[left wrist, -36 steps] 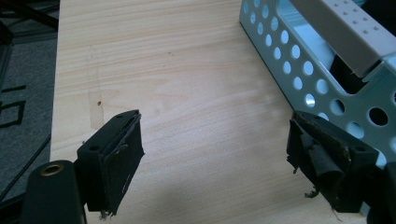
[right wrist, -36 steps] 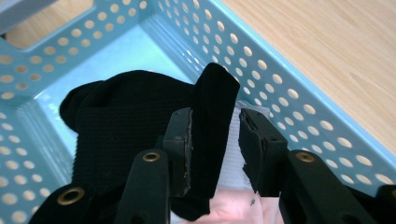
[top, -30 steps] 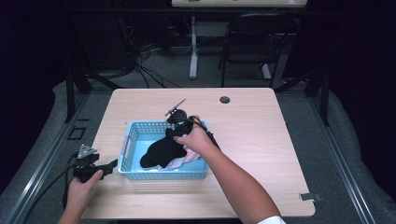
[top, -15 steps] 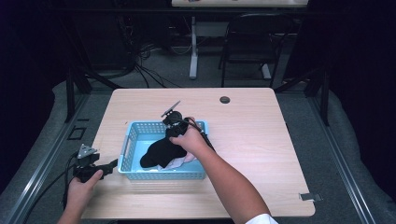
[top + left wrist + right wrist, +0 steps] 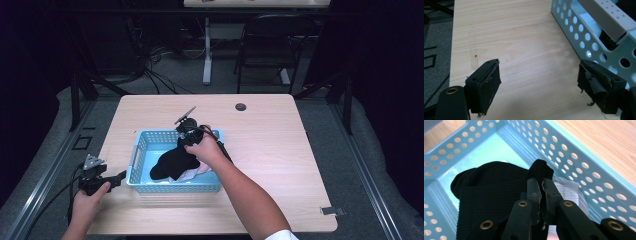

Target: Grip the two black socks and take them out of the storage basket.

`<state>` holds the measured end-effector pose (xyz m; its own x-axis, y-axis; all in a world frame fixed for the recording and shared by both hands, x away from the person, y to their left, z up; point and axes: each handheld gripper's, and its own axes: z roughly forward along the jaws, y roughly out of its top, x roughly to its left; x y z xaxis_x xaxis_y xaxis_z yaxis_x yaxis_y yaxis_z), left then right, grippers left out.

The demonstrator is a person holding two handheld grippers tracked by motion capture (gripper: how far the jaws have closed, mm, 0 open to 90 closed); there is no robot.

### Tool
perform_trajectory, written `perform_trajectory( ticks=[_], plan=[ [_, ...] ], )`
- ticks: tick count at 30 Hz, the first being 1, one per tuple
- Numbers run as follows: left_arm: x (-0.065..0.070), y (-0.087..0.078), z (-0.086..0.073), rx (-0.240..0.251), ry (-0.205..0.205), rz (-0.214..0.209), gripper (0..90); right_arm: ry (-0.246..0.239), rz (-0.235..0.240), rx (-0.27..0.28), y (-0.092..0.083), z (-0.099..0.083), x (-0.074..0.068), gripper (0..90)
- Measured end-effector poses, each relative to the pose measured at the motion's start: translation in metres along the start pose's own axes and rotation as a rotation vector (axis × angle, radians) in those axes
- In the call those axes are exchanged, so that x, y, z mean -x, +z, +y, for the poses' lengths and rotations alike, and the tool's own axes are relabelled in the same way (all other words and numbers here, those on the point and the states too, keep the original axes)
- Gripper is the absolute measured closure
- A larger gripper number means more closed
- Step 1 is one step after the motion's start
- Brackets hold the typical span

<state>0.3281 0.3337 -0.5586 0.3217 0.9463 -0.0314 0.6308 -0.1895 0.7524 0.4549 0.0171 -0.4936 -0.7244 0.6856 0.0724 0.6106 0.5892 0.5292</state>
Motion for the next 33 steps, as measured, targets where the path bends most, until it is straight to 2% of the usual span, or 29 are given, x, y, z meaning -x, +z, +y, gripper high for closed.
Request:
perform_trajectory(
  ticks=[4,5,8,12,14,16,18,24,26,27,32,33],
  plan=[
    [0.000,0.000,0.000,-0.004,0.005,-0.001,18.3,-0.001,0.006,0.002,-0.002,0.000,0.000,85.9],
    [0.000,0.000,0.000,-0.004,0.005,-0.001,18.3,0.013,0.012,0.014,-0.003,0.000,-0.001,86.1],
    [0.000,0.000,0.000,-0.003,0.004,-0.001,18.3,0.004,0.016,0.010,-0.005,0.000,-0.001,86.2],
    [0.000,0.000,0.000,-0.004,0.005,-0.001,18.2,0.017,0.047,0.052,-0.014,-0.001,-0.003,86.5],
    [0.000,0.000,0.000,-0.004,0.005,-0.001,18.2,0.004,0.051,0.036,-0.017,-0.001,-0.003,86.5],
    [0.000,0.000,0.000,-0.002,0.002,-0.001,18.3,0.008,0.069,0.060,-0.023,-0.002,-0.007,86.6],
    [0.000,0.000,0.000,-0.002,0.002,-0.001,18.3,-0.001,0.076,0.059,-0.025,-0.002,-0.007,86.7],
    [0.000,0.000,0.000,-0.003,0.002,-0.001,18.3,-0.019,0.127,0.101,-0.047,-0.006,-0.016,86.8],
    [0.000,0.000,0.000,-0.003,0.001,-0.001,18.3,-0.028,0.130,0.103,-0.050,-0.007,-0.017,86.8],
    [0.001,0.000,0.000,-0.004,0.002,-0.001,18.3,-0.033,0.139,0.126,-0.056,-0.008,-0.020,86.8],
    [0.001,0.000,0.000,-0.005,0.003,-0.001,18.3,-0.046,0.149,0.155,-0.069,-0.010,-0.024,86.9],
    [0.001,0.000,0.000,-0.005,0.002,-0.001,18.3,-0.051,0.152,0.172,-0.076,-0.010,-0.027,86.9]
  ],
)
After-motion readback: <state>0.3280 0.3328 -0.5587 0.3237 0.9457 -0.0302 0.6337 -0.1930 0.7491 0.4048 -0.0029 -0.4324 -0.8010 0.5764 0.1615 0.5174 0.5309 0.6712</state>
